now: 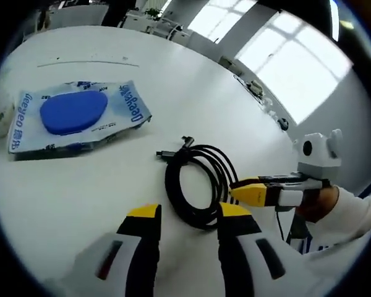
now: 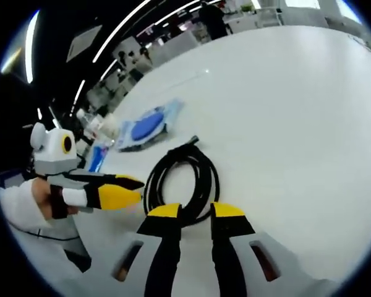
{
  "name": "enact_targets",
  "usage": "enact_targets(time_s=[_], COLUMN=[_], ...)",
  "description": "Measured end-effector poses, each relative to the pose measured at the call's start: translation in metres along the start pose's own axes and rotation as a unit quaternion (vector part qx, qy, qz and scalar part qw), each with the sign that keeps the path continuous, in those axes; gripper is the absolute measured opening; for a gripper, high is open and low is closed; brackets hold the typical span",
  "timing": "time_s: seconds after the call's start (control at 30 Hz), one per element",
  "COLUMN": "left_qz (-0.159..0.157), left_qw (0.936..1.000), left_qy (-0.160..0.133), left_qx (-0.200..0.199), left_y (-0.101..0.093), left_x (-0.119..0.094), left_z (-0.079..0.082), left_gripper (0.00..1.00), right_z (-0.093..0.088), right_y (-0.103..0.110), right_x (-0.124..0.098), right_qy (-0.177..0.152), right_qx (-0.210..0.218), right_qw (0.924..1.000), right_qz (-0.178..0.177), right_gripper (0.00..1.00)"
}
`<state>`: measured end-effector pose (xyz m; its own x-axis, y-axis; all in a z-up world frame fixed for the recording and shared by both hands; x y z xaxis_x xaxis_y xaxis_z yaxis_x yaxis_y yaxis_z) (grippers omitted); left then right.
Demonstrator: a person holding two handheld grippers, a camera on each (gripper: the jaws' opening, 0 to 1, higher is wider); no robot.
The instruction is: Arrange the tabletop items into an orderly group along one side of the table until the central work area is clear of visible clutter.
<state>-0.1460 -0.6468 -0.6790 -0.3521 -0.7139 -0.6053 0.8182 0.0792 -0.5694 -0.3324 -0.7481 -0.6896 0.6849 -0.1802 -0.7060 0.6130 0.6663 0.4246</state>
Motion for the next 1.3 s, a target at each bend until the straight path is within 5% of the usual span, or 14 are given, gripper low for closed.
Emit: enact_targets(time_s=[0.27,0.67,1.3], left_qz=[0.030,0.107,0.186], left_qw=[0.9979,0.9858,0.9659], left_qy=[-0.056,-0.124,-0.162], left_qx=[0.008,-0.035,-0.079], left_y=[0.013,0.043,0.081], left_x=[-0.037,-0.101,-0.148], left_z=[0.006,-0.006,-0.035], left_gripper=[0.56,0.65,0.75], right_z=[-0.005,-0.005,-0.014], right_y=[-0.001,0.002,0.000], right_x=[-0.020,-0.032,-0.045], right_qy=[-0.016,-0.032,-0.038], right_qx=[0.002,0.020,0.044], right_qw=[0.9999,0.9993,0.9983], right_qz=[0.000,0.000,-0.001], right_gripper=[0.31,0.41,0.46])
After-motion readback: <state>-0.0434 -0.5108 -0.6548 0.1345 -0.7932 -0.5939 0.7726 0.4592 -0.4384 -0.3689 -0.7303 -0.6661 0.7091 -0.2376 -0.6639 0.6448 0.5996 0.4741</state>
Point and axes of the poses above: the point that each gripper's makers call its tool centre point, and the gripper's own axes: x roughly forward along the fingers, y roughly to its left, z roughly out of its top, the point moved 10 cm from there along -x, roughly backward along the fingers, and after that the axes turned 4 degrees about -z, right-handed, at the moved point
